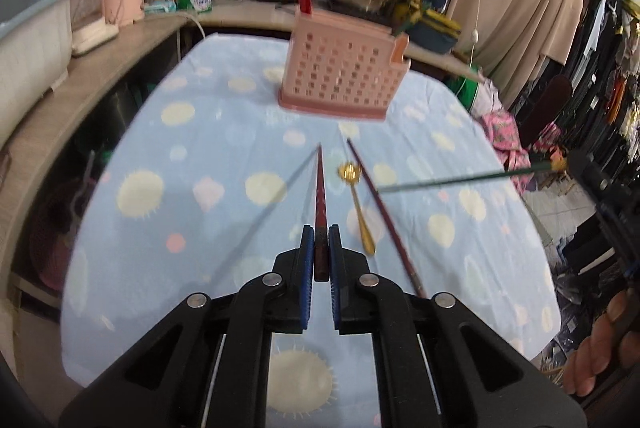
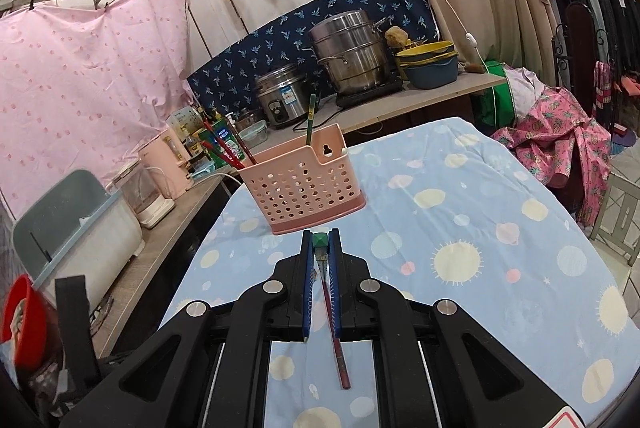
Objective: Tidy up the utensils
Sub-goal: 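Carry both chopsticks into the pink holder and open both tools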
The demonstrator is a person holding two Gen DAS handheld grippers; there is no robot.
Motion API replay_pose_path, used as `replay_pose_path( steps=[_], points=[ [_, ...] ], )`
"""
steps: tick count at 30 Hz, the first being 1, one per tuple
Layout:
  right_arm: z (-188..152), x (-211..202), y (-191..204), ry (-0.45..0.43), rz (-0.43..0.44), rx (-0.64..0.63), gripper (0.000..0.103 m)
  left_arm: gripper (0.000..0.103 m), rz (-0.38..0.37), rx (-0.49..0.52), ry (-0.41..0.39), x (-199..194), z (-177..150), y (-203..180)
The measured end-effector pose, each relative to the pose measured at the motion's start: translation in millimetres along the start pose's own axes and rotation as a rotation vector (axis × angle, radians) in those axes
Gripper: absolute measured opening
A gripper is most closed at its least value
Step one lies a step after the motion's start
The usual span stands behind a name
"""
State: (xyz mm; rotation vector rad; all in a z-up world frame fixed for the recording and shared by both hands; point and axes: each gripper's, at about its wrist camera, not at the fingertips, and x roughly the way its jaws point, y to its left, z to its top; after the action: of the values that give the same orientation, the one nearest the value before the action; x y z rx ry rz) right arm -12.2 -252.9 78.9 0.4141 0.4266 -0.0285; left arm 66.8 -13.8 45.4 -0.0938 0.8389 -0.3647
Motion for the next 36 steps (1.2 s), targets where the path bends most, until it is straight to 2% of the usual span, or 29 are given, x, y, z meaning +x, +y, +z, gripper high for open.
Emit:
replay_pose_path(
  steps=[9, 19, 29, 36],
  points=[
    [30, -2, 7, -0.051, 0.021, -0.017, 0.007, 0.007, -0.022, 0.019, -0.134, -29, 60, -7],
    [83, 9, 14, -0.132, 0.083, -0.004, 0.007, 0.007, -0.019, 0.027, -0.259, -47, 125, -11],
    [150, 45, 24, -0.244, 0.121, 0.022, 0.007, 0.007, -0.023, 0.039, -0.442, -65, 207, -26],
    [196, 82, 33, -0.323, 0.135, 0.044, 0.007, 0.007, -0.023, 0.013, -0.558, -54, 256, -26]
  ],
)
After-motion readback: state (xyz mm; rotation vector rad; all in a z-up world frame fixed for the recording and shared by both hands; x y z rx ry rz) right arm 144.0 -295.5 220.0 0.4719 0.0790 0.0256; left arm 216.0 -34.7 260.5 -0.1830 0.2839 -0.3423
